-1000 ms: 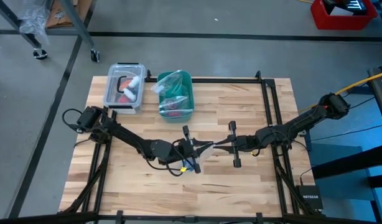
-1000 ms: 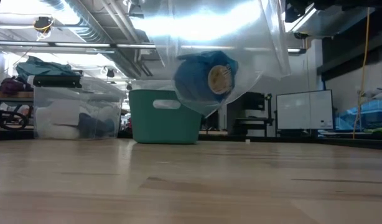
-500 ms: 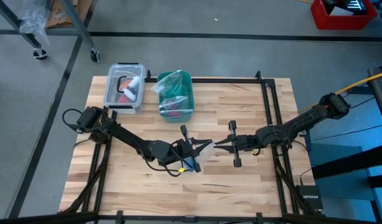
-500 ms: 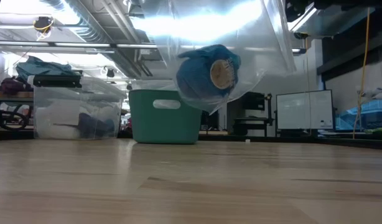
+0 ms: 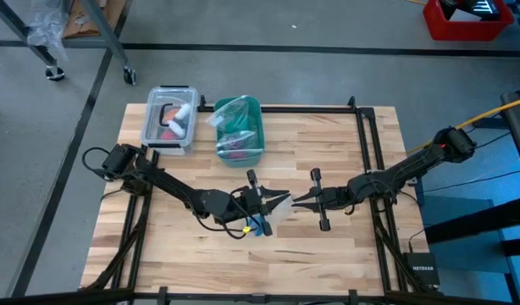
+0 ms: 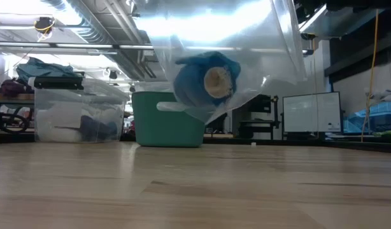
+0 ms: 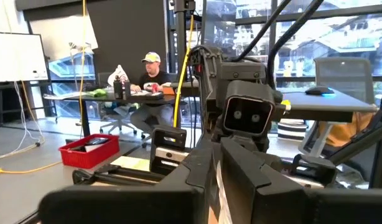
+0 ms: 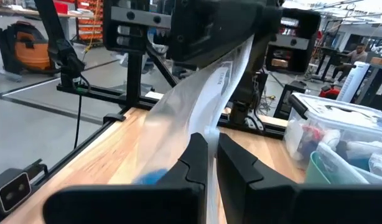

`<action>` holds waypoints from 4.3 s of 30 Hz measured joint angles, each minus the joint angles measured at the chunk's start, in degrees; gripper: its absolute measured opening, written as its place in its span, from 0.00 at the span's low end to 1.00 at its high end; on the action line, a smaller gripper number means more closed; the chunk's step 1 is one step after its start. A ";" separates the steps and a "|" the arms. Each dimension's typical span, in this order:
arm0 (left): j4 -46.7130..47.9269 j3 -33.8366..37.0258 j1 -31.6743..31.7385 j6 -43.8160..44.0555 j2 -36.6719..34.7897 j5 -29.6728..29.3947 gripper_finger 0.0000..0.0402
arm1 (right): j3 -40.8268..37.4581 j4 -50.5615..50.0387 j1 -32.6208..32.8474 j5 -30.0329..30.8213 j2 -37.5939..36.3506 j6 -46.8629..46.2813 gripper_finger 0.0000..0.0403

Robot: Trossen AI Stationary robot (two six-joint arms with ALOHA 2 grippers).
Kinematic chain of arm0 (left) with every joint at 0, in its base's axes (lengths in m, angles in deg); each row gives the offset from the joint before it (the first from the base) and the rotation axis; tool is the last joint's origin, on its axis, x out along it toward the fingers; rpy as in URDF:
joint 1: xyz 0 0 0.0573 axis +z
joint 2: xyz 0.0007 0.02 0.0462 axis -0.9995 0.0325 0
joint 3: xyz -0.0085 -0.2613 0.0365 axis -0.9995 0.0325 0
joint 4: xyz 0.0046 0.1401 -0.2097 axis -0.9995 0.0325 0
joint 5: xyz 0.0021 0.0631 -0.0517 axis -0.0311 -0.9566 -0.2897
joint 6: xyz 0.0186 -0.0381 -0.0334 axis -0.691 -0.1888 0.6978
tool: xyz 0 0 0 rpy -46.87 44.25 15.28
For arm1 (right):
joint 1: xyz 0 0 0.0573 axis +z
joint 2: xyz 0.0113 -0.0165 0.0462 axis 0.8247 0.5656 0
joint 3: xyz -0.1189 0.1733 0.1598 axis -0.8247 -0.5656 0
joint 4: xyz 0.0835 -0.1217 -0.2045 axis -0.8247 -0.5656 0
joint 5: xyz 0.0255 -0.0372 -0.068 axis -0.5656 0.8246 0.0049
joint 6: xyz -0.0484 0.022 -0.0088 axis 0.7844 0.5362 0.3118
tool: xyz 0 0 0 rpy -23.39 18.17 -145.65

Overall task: Roll bandage
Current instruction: Close the transparent zip bag

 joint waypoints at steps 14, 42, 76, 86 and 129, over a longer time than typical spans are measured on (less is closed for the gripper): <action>1.25 0.02 -0.61 2.97 0.13 1.68 0.18 | 0.11 1.17 -0.04 0.85 -0.07 0.02 0.05; 1.44 0.16 -2.18 -2.42 0.33 -3.02 0.08 | 0.22 1.24 -0.11 0.89 -0.15 0.02 0.05; 1.17 0.20 -0.81 1.01 0.35 0.59 0.20 | 0.26 1.24 -0.09 0.89 -0.17 0.01 0.05; 1.03 0.20 -1.25 0.39 0.35 -0.86 0.03 | 0.26 1.22 -0.11 0.89 -0.17 0.01 0.05; -2.73 0.26 -1.92 -6.88 0.46 -1.25 0.00 | 0.44 0.89 -0.11 0.94 -0.24 -1.16 0.07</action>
